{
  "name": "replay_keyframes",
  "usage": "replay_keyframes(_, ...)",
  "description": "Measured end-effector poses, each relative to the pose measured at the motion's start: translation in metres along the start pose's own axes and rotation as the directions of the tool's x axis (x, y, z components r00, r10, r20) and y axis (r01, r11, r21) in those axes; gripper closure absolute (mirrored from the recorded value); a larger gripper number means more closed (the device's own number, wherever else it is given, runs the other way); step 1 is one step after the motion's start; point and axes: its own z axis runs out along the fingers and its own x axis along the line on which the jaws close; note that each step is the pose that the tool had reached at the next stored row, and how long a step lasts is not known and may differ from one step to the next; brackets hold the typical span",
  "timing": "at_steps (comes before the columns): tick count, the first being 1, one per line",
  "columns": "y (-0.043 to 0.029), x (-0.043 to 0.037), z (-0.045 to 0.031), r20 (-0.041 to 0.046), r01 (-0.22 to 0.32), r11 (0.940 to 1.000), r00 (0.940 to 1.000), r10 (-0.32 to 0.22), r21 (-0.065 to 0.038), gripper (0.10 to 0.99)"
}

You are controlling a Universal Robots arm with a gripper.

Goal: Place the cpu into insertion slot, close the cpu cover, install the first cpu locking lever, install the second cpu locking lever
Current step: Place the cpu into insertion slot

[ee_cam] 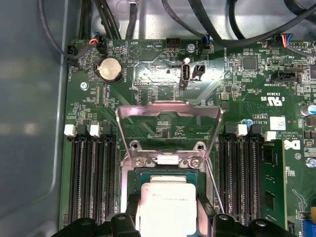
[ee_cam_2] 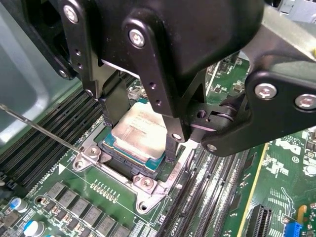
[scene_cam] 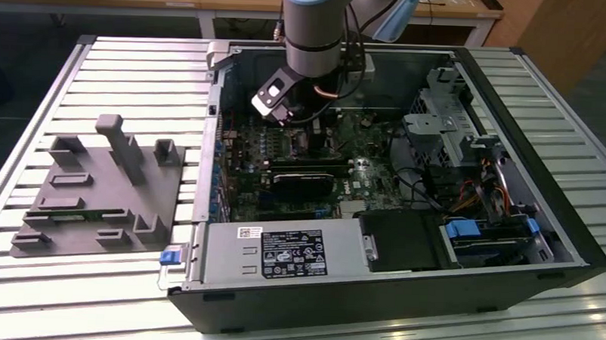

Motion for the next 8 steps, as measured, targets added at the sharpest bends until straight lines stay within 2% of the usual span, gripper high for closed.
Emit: replay_keyframes(8,-0.0005,0.0007,0.002,-0.0024,0.0,1.0,1.0,0.0,0.0,0.549)
